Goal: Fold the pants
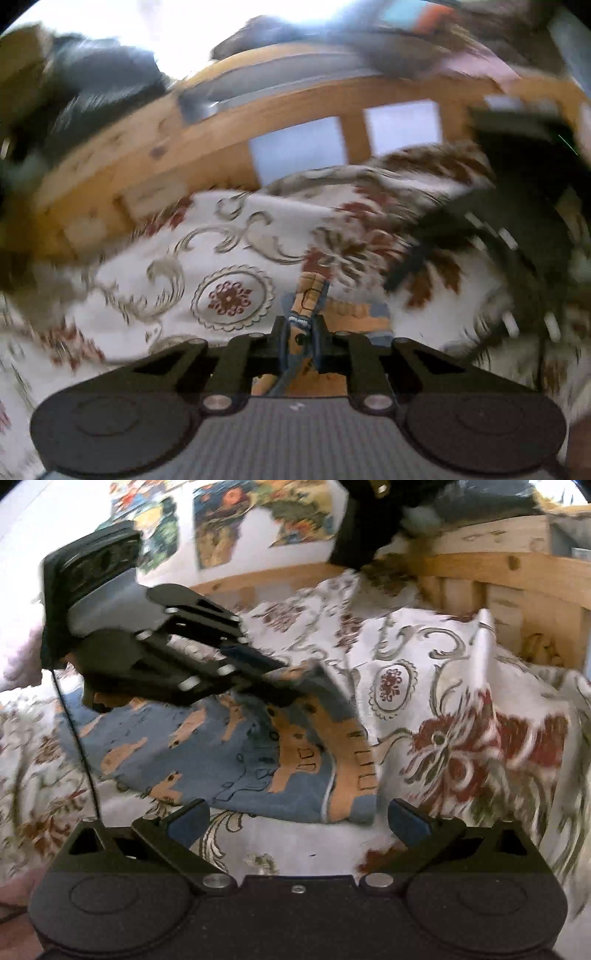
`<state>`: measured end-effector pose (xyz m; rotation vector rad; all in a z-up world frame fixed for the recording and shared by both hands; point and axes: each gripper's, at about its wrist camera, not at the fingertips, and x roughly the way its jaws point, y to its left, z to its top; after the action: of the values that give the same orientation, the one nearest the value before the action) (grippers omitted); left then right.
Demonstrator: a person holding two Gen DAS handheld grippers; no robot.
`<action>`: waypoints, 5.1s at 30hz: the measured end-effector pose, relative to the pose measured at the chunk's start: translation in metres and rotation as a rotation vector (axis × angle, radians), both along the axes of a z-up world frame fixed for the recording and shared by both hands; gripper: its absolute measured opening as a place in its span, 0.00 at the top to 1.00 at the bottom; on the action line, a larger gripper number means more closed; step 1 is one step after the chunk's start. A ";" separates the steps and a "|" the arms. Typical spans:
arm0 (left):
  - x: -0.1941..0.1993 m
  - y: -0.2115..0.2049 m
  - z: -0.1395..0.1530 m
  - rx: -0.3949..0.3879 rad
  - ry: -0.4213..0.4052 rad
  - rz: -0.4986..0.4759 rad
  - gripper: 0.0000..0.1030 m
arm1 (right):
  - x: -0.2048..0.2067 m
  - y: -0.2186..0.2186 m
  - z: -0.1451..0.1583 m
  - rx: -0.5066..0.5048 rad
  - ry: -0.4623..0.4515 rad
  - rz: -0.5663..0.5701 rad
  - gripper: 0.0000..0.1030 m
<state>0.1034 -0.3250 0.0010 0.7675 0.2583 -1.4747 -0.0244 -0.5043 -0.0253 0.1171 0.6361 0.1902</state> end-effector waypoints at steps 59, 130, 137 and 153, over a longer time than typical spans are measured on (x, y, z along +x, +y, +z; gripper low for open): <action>0.121 0.078 -0.017 -0.223 1.061 0.591 0.15 | 0.043 0.041 0.042 0.104 -0.029 -0.345 0.88; 0.137 0.321 -0.045 -0.282 0.776 1.140 0.84 | 0.097 0.357 -0.009 -0.490 -0.083 0.449 0.87; 0.140 0.329 -0.050 -0.240 0.753 1.173 0.78 | 0.102 0.363 -0.017 -0.496 -0.072 0.492 0.83; 0.104 0.288 -0.047 -0.125 0.351 1.374 0.13 | 0.148 0.204 0.017 -0.531 -0.186 0.039 0.03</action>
<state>0.2075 -0.0372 -0.0458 0.0862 0.7633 -0.2795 0.1239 -0.3005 -0.0079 -0.4204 0.4862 0.0642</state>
